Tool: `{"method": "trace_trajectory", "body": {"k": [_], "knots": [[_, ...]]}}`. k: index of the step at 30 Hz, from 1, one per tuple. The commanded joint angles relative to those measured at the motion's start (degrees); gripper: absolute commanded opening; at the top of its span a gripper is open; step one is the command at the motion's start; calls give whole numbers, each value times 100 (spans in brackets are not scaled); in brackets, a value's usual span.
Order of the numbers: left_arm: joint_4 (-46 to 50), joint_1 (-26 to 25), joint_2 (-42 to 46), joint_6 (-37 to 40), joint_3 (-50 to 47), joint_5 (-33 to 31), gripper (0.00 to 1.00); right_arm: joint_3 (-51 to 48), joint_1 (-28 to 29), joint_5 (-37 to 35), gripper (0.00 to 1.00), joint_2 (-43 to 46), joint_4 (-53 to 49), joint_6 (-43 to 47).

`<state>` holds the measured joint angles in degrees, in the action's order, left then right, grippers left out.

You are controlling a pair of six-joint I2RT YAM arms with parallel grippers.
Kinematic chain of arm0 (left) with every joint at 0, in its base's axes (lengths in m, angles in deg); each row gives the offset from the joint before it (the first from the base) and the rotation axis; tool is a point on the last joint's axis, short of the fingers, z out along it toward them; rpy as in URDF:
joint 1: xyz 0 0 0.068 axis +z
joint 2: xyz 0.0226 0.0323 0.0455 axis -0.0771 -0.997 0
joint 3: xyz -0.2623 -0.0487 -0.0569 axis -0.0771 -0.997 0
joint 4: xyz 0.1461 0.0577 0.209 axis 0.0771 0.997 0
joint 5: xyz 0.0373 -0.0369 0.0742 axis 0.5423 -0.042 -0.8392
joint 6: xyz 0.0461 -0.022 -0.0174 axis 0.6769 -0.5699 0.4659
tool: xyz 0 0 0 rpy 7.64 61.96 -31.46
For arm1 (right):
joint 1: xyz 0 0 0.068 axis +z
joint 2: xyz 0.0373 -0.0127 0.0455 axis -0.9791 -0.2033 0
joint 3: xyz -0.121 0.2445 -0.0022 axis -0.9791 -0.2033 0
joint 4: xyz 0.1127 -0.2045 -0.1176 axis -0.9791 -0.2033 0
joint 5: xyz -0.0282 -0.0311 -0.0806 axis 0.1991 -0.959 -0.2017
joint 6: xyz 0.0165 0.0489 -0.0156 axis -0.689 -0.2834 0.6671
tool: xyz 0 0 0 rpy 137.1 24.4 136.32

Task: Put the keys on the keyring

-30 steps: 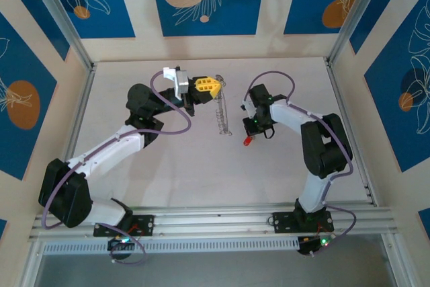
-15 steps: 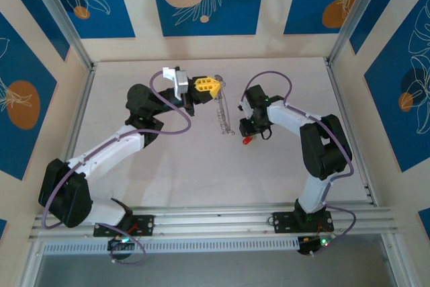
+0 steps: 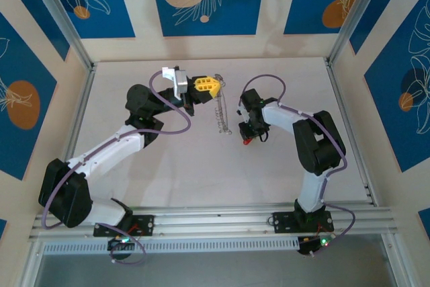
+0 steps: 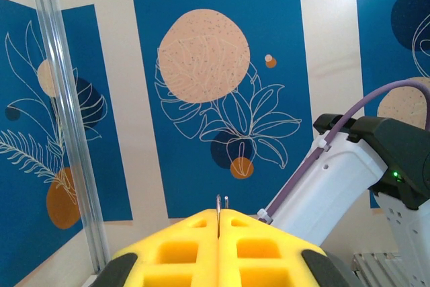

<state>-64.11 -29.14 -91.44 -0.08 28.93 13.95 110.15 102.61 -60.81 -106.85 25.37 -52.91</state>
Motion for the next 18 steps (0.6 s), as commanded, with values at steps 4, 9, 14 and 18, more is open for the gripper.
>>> {"method": "trace_trajectory", "body": {"k": [4, 9, 14, 18], "knots": [[-353, -67, 3, -6, 129, 78, 0, 160, 36, -138, 24, -182, -103, 45], [-364, -58, -22, -11, 139, 78, 0, 217, 34, -146, 13, -190, -131, 56], [-383, -67, -25, -18, 136, 74, 0, 270, 22, -146, 6, -220, -166, 54], [-359, -65, -25, -20, 133, 69, 0, 324, 25, -147, 0, -173, -243, 38]]}}
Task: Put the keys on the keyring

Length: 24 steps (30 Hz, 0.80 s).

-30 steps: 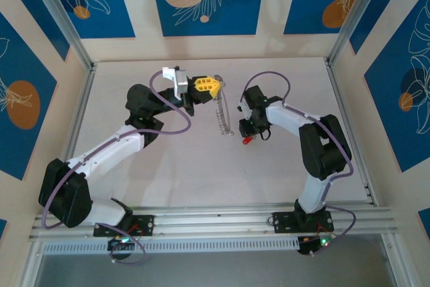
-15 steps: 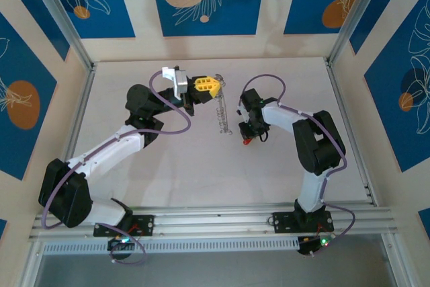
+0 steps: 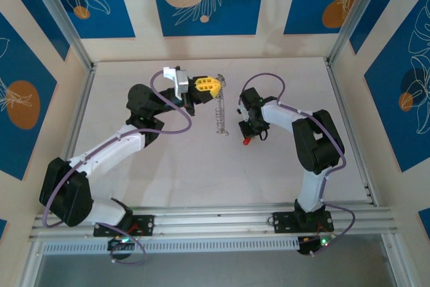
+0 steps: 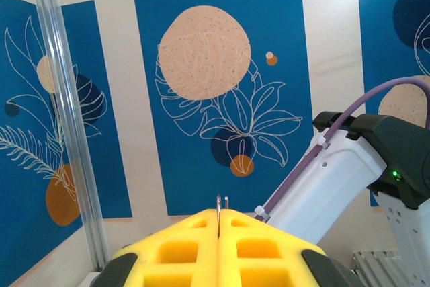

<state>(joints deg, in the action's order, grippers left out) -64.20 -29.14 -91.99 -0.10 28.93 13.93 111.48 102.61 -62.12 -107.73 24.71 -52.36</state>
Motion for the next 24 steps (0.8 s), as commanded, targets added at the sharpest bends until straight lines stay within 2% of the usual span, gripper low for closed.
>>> {"method": "trace_trajectory", "body": {"k": [1, 6, 9, 20, 24], "knots": [[-350, -63, 28, -15, 129, 71, 0, 205, 18, -12, 0, -59, -193, -16], [-353, -64, 27, -19, 144, 71, 0, 244, -8, 175, 0, 124, -224, -63], [-385, -63, 9, -48, 144, 72, 0, 235, -8, 199, 2, 92, -217, -79], [-410, -61, 14, -73, 134, 73, 0, 130, -34, 362, 0, -107, -74, -159], [-421, -65, 25, -74, 113, 71, 0, 148, -34, 389, 6, -147, -76, -167]]}}
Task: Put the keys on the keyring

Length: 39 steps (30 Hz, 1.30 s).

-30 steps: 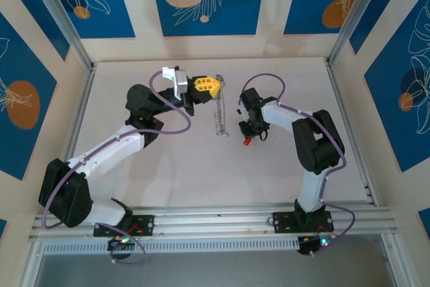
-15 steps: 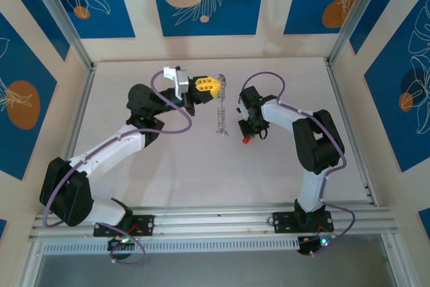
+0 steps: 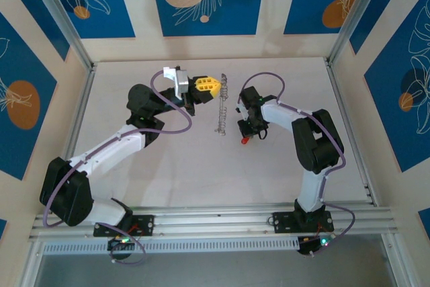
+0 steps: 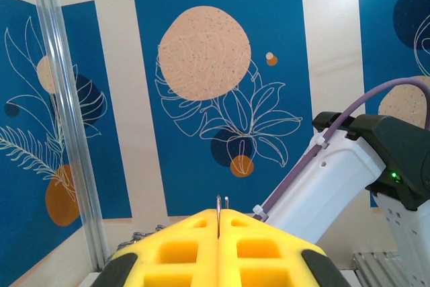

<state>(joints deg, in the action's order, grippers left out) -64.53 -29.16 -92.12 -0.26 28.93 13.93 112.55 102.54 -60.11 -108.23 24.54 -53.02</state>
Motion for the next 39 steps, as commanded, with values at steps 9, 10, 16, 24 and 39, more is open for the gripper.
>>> {"method": "trace_trajectory", "body": {"k": [9, 10, 16, 24, 39], "knots": [[-386, -65, 66, -58, 108, 97, 0, 76, -28, 162, 17, -133, -83, -119], [-394, -62, 67, -55, 103, 105, 0, 68, -28, 164, 17, -120, -90, -123], [-399, -67, 59, -58, 99, 106, 0, 67, -28, 135, 17, -47, -127, -120], [-426, -60, 66, -68, 93, 106, 0, 84, -20, 100, 16, 36, -171, -103], [-470, -66, 71, -108, 75, 97, 0, 76, -13, 56, 12, 130, -233, -84]]}}
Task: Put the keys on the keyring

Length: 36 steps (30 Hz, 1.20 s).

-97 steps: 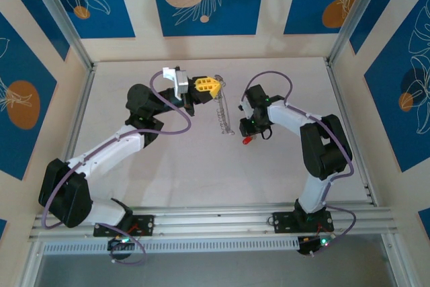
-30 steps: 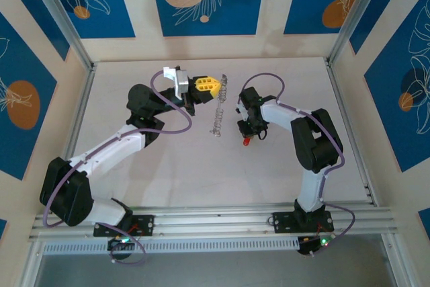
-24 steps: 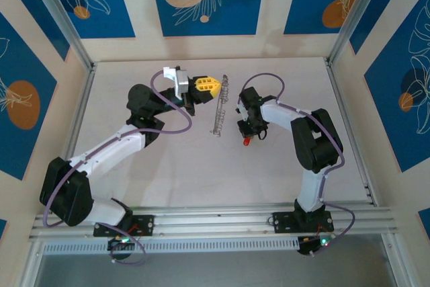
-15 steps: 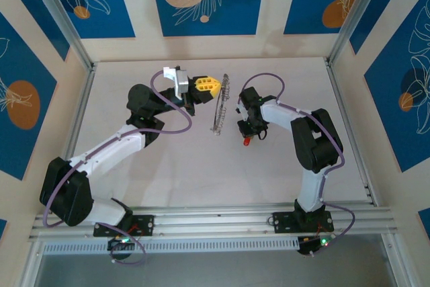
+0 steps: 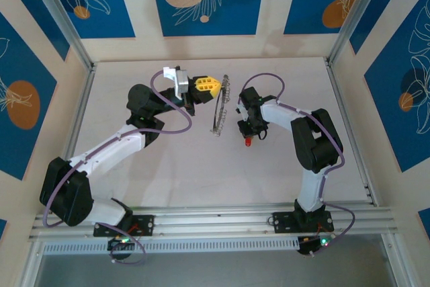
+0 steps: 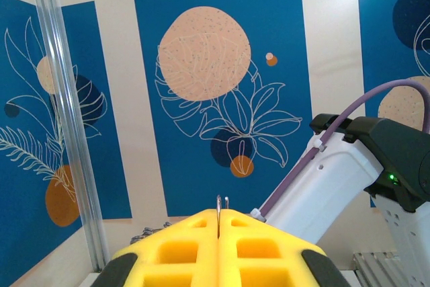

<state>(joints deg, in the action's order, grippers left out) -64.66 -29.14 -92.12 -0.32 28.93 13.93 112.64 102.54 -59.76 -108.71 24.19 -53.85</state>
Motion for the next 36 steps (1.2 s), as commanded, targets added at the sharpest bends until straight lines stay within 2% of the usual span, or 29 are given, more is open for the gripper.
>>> {"method": "trace_trajectory", "body": {"k": [1, 10, 36], "knots": [[-465, -66, 73, -109, 74, 97, 0, 67, -17, 21, 12, 187, -198, -1], [-484, -65, 88, -110, 72, 97, 0, 67, -14, 12, 17, 199, -206, -1], [-505, -63, 148, -129, 18, 80, 0, 23, -1, 12, 16, 242, -215, -10]]}}
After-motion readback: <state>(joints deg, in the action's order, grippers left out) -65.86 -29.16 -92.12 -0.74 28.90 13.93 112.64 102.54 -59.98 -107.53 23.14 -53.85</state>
